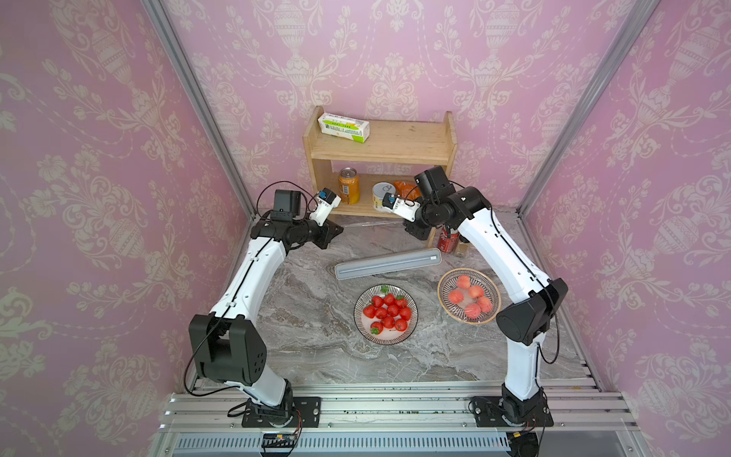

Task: Wrap the plate with plastic wrap
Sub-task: Pull the plastic wrap from the plastic wrap cutting box.

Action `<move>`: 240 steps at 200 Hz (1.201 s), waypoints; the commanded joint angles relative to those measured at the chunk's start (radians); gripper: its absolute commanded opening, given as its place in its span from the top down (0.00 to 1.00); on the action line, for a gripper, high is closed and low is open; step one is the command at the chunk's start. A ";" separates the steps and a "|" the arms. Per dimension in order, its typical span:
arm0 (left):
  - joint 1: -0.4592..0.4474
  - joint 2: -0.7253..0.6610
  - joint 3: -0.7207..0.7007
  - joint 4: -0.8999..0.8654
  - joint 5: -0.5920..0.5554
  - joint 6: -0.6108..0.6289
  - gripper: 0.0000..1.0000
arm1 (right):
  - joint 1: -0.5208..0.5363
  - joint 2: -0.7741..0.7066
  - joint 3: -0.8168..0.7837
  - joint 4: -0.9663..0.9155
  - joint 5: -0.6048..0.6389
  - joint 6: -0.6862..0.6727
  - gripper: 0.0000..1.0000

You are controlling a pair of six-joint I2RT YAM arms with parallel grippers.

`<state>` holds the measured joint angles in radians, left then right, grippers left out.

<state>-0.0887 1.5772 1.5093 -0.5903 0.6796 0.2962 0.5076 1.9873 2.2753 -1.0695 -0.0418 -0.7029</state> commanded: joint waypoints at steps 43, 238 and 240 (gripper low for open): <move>0.004 -0.051 0.040 0.034 0.032 -0.023 1.00 | 0.006 -0.036 0.050 -0.004 0.023 0.000 1.00; 0.003 -0.098 0.068 0.070 0.005 -0.036 1.00 | 0.019 -0.045 0.108 -0.015 0.047 -0.007 1.00; 0.003 -0.098 0.068 0.073 0.003 -0.037 1.00 | 0.019 -0.046 0.111 -0.014 0.048 -0.007 1.00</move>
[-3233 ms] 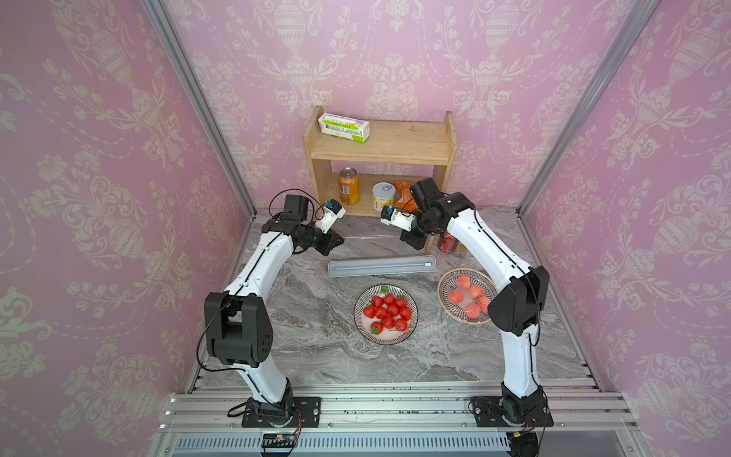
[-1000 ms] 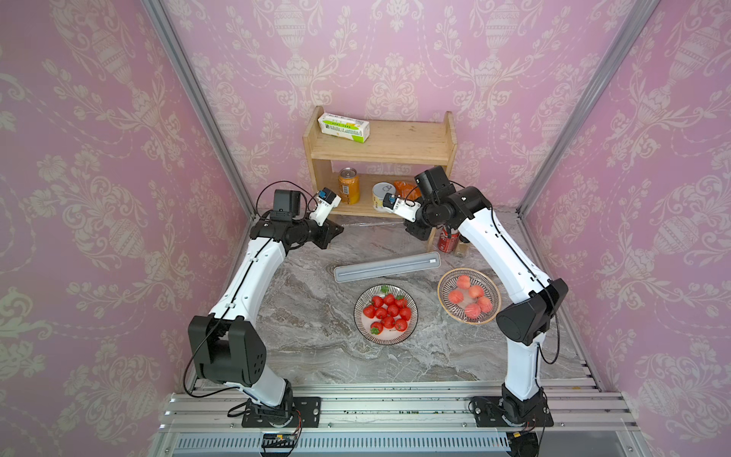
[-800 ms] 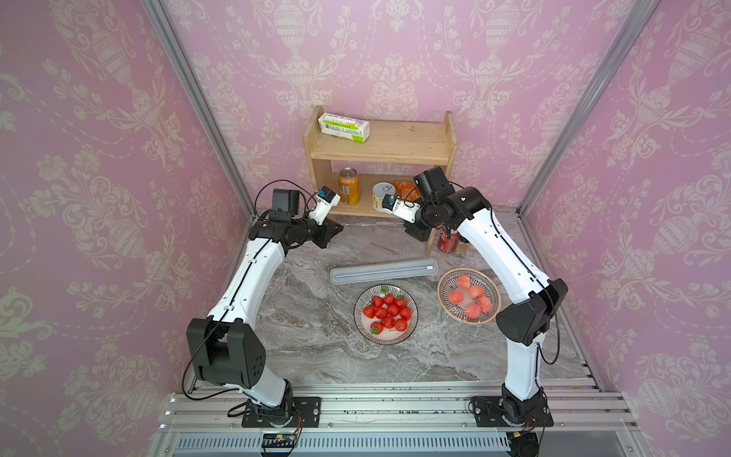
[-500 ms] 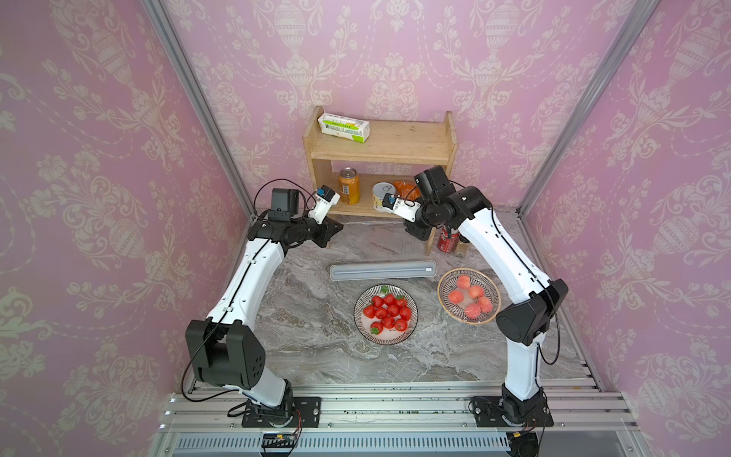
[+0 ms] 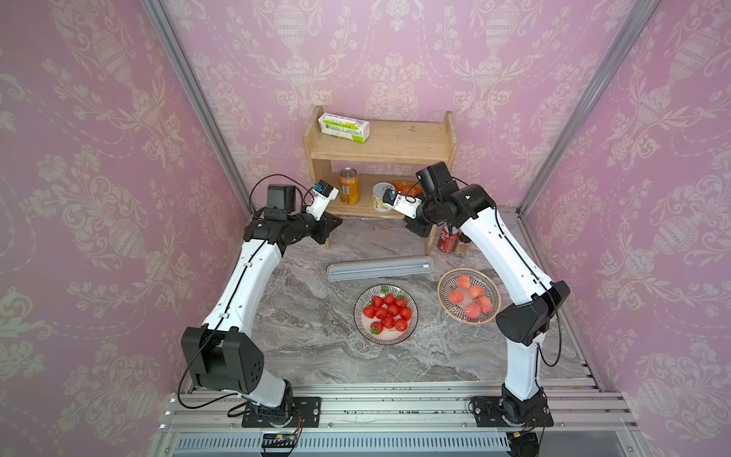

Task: Wrap the plate with plastic wrap
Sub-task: Pull the plastic wrap from the plastic wrap cutting box.

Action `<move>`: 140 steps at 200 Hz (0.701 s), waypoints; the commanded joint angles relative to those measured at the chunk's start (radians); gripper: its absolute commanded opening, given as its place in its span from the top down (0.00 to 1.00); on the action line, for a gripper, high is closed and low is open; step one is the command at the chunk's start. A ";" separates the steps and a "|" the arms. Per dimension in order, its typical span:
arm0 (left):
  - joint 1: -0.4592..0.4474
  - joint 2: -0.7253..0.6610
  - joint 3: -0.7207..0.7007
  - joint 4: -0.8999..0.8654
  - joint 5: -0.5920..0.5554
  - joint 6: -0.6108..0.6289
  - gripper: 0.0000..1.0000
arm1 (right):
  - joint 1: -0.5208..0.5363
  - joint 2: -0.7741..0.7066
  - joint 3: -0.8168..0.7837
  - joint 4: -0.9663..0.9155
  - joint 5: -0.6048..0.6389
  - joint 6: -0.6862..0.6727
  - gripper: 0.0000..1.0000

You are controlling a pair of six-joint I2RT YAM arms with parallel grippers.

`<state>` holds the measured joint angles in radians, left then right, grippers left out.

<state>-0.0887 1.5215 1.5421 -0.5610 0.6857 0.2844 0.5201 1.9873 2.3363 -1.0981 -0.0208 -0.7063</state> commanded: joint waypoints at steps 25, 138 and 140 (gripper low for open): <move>0.003 -0.063 0.017 0.087 -0.020 -0.040 1.00 | 0.012 -0.048 0.061 0.015 0.039 -0.002 1.00; 0.003 -0.104 0.022 0.112 -0.061 -0.050 1.00 | 0.038 -0.056 0.112 0.024 0.090 -0.005 1.00; 0.003 -0.105 0.022 0.112 -0.062 -0.050 1.00 | 0.038 -0.056 0.113 0.024 0.091 -0.005 1.00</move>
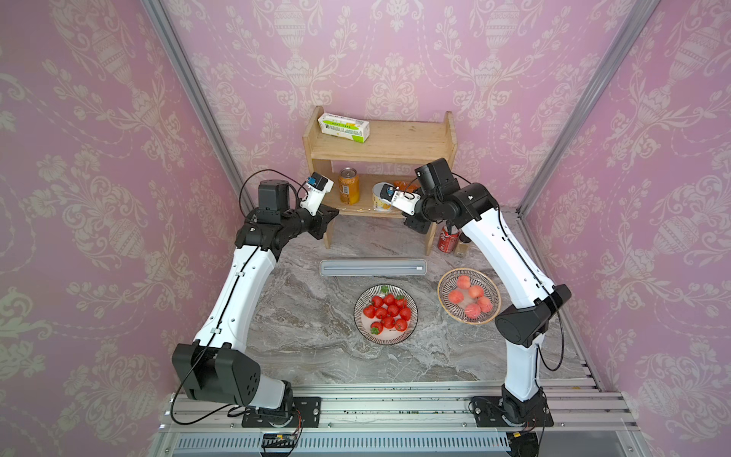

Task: Wrap the plate with plastic wrap
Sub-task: Pull the plastic wrap from the plastic wrap cutting box.

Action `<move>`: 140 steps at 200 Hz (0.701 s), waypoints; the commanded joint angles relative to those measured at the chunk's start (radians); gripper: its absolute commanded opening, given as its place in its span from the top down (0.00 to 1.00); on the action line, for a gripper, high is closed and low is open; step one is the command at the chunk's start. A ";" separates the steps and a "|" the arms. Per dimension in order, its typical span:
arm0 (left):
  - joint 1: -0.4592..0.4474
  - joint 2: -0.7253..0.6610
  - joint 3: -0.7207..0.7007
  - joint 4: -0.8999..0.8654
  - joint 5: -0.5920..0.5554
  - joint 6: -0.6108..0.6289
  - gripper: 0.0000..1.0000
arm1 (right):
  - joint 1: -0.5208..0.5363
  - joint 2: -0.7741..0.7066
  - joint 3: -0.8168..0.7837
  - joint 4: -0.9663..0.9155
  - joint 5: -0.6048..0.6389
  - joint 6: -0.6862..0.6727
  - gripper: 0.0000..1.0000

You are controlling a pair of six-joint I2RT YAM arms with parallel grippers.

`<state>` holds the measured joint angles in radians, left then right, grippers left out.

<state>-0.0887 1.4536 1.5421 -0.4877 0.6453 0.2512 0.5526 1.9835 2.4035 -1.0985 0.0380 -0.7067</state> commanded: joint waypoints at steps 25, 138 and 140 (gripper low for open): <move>0.003 -0.042 0.028 0.040 -0.025 -0.016 1.00 | 0.012 -0.048 0.066 0.025 0.037 -0.007 1.00; 0.000 -0.061 0.060 0.043 -0.036 -0.024 1.00 | 0.031 -0.064 0.095 0.032 0.083 -0.014 1.00; 0.000 -0.062 0.061 0.044 -0.036 -0.023 1.00 | 0.032 -0.064 0.096 0.032 0.082 -0.014 1.00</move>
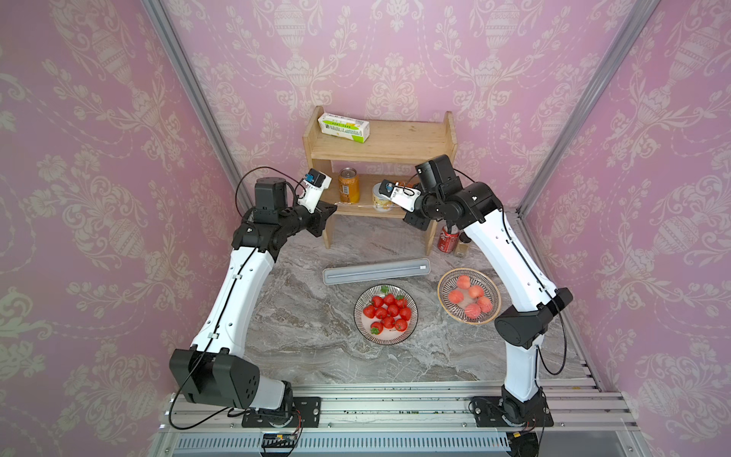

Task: Wrap the plate with plastic wrap
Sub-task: Pull the plastic wrap from the plastic wrap cutting box, then cover the plate with plastic wrap.

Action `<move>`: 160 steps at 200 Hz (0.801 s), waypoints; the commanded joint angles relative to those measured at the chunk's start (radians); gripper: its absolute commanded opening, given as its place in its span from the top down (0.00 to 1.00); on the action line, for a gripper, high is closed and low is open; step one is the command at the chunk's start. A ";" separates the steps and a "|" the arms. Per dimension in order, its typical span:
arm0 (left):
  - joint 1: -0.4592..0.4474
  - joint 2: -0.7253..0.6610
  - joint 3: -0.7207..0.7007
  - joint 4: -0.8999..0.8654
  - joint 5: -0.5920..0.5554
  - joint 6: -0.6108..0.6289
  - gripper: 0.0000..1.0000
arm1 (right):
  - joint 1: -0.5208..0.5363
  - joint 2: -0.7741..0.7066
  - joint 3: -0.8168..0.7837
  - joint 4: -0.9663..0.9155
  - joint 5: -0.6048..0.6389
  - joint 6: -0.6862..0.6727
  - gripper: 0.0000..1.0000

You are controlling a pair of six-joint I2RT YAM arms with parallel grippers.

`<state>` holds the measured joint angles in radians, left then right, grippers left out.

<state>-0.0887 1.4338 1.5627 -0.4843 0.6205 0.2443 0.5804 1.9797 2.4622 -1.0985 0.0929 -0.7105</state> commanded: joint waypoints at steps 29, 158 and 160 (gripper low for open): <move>-0.002 -0.044 0.040 0.039 -0.013 -0.017 1.00 | 0.008 -0.062 0.037 0.034 0.034 -0.010 1.00; -0.006 -0.027 0.071 0.026 -0.014 -0.011 1.00 | 0.010 -0.067 0.037 0.052 0.068 -0.017 1.00; -0.006 -0.026 0.072 0.026 -0.014 -0.011 1.00 | 0.010 -0.067 0.037 0.052 0.069 -0.017 1.00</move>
<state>-0.0925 1.4208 1.5841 -0.4831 0.6186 0.2443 0.5911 1.9652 2.4641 -1.0893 0.1287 -0.7136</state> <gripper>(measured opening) 0.039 0.037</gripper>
